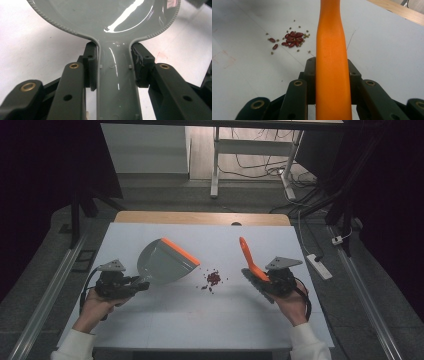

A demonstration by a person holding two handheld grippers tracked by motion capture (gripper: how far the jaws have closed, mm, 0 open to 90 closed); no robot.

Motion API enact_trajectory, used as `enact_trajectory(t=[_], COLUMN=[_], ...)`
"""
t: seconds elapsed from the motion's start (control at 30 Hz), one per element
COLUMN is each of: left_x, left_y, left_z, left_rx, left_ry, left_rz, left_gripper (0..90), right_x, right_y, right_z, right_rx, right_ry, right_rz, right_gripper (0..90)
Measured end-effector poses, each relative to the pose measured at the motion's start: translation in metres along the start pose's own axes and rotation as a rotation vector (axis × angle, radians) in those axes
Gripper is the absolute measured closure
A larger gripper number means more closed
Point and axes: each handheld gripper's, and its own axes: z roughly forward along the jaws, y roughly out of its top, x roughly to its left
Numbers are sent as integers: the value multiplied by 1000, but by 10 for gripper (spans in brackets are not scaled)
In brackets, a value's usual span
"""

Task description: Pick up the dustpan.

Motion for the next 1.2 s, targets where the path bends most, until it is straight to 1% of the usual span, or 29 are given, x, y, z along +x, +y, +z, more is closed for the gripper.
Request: enact_trajectory(t=[0.1,0.17,0.3,0.4,0.47,0.53,0.63,0.67,0.77,0.87,0.93,1.1,1.17,1.2], left_x=[-3,-4,-7,-9,-10,-12,-15,-16,-22,-26,-27,-27,-26,-26], left_y=[1,1,0,1,1,0,0,0,-1,-3,-4,-6,-8,-9], left_z=[2,2,2,3,4,5,7,7,7,7,7,7,6,7], left_rx=[17,17,22,25,37,47,58,65,86,97,103,117,129,144], left_ry=[-16,-29,-27,-29,-36,-44,-68,-80,-108,-113,-119,-124,-129,-131], left_rz=[35,48,65,62,77,91,108,109,132,148,156,161,161,163], left_gripper=[615,615,615,615,615,615,615,615,614,614,614,614,614,614], right_x=[0,-1,-5,-8,-10,-12,-15,-16,-17,-17,-16,-13,-15,-15], right_y=[5,9,19,23,24,25,27,27,30,33,34,38,38,38], right_z=[4,7,17,23,27,30,35,37,43,49,50,46,45,45], right_rx=[2,2,2,-9,-13,-20,-37,-39,-38,-33,-37,-52,-58,-60], right_ry=[2,-1,-2,5,6,10,20,25,36,39,43,44,42,41], right_rz=[5,10,15,34,46,68,98,100,88,75,71,60,66,67], right_gripper=[700,700,700,700,701,700,700,700,700,700,700,700,700,700])
